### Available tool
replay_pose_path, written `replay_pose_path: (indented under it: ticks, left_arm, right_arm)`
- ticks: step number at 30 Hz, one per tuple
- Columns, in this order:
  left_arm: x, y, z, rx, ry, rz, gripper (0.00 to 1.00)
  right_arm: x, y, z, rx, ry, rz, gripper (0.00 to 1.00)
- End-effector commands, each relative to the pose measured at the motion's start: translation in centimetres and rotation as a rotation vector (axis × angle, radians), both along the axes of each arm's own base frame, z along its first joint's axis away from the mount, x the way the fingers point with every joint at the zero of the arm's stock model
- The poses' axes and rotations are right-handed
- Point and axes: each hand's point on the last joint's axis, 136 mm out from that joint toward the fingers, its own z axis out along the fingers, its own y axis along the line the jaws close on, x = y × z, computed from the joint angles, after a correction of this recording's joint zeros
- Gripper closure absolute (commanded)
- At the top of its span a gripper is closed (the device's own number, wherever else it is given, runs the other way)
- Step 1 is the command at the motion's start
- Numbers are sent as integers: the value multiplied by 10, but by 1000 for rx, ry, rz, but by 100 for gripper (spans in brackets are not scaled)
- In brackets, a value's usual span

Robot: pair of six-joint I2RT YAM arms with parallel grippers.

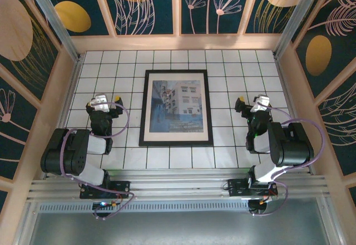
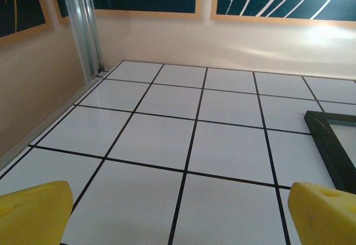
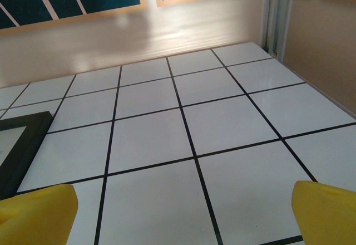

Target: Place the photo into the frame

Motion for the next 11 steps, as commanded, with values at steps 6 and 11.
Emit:
replay_pose_path:
  ticks: [6,11]
  left_arm:
    - [2,1,10,4,-39,-9,1]
    - [1,1,10,5,-41,-10,1]
  right_arm:
    - [2,-1,14,3,-58,1,1]
    - [2,-1,14,3,-57,0,1]
